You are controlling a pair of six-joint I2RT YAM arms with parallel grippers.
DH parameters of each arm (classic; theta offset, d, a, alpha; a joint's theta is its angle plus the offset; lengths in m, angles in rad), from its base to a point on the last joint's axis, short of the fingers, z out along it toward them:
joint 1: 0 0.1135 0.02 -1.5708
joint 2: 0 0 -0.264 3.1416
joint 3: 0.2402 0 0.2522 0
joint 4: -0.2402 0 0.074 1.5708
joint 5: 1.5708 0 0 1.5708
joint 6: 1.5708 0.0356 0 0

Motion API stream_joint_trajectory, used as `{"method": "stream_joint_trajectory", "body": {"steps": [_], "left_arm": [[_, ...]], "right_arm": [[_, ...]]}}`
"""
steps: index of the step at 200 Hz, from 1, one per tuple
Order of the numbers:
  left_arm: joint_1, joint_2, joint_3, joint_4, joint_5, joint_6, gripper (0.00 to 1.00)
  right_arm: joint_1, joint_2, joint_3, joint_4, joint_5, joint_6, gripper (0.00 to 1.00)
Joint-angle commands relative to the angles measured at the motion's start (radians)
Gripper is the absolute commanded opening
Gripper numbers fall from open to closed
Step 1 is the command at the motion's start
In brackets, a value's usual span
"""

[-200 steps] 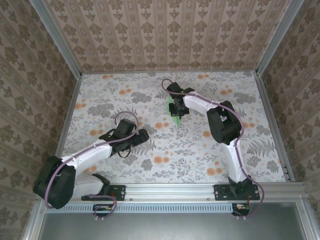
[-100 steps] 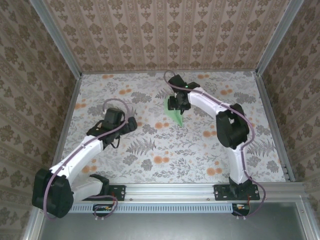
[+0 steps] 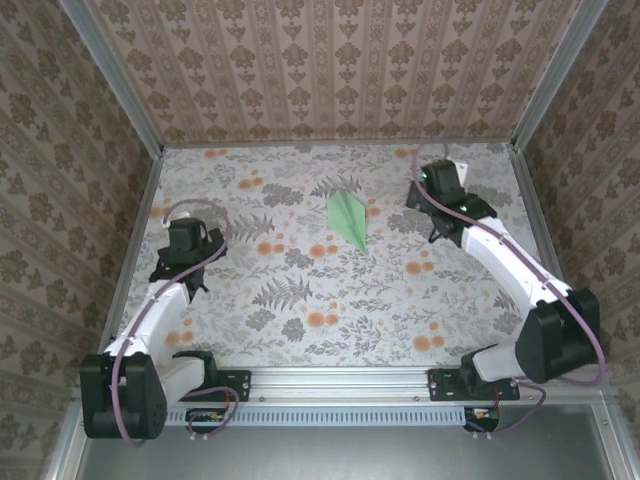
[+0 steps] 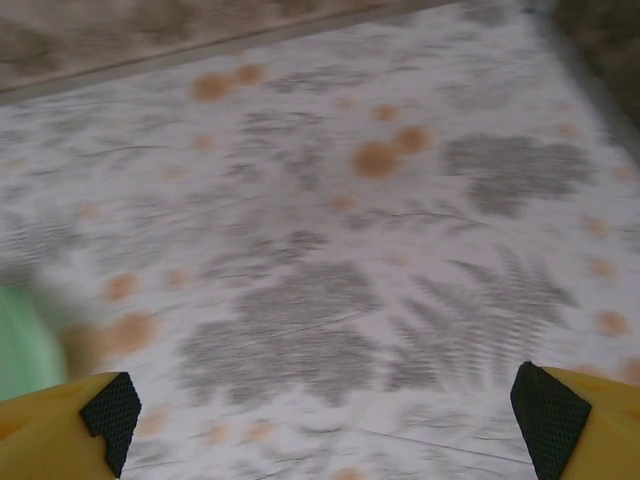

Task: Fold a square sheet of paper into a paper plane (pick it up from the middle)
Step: Reset both arms

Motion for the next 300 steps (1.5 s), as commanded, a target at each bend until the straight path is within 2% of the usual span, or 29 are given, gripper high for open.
{"method": "stream_joint_trajectory", "body": {"steps": [1, 22, 46, 78, 90, 118, 156, 177, 200, 234, 250, 300], "left_arm": [[0.053, -0.016, -0.042, 0.146, -0.012, 0.071, 1.00], [0.065, -0.004, -0.100, 0.285, 0.002, 0.138, 1.00], [0.070, 0.043, -0.177, 0.484, 0.048, 0.196, 1.00], [0.070, 0.131, -0.222, 0.689, 0.124, 0.267, 1.00], [0.074, 0.162, -0.210, 0.715, 0.177, 0.286, 1.00], [0.078, 0.255, -0.204, 0.866, 0.282, 0.315, 1.00], [0.084, 0.436, -0.188, 1.018, 0.305, 0.326, 1.00], [0.081, 0.454, -0.179, 1.013, 0.308, 0.329, 1.00], [0.073, 0.460, -0.169, 1.002, 0.282, 0.334, 1.00], [0.038, 0.461, -0.160, 0.988, 0.212, 0.354, 1.00], [0.035, 0.463, -0.146, 0.960, 0.245, 0.373, 1.00], [0.037, 0.463, -0.142, 0.957, 0.255, 0.374, 1.00]], "right_arm": [[-0.063, -0.063, -0.137, 0.193, 0.160, -0.089, 1.00], [-0.114, -0.070, -0.313, 0.399, 0.183, -0.165, 1.00], [-0.152, -0.040, -0.419, 0.549, 0.154, -0.194, 1.00], [-0.171, 0.021, -0.521, 0.796, 0.029, -0.255, 1.00], [-0.171, 0.024, -0.554, 0.881, -0.027, -0.289, 1.00], [-0.177, 0.024, -0.591, 0.986, -0.143, -0.345, 1.00], [-0.222, 0.117, -0.639, 1.163, -0.277, -0.341, 1.00], [-0.228, 0.134, -0.642, 1.184, -0.321, -0.349, 1.00], [-0.227, 0.175, -0.676, 1.286, -0.361, -0.371, 1.00], [-0.227, 0.173, -0.668, 1.266, -0.361, -0.370, 1.00], [-0.227, 0.172, -0.666, 1.261, -0.361, -0.370, 1.00], [-0.227, 0.174, -0.665, 1.260, -0.361, -0.370, 1.00]]}}
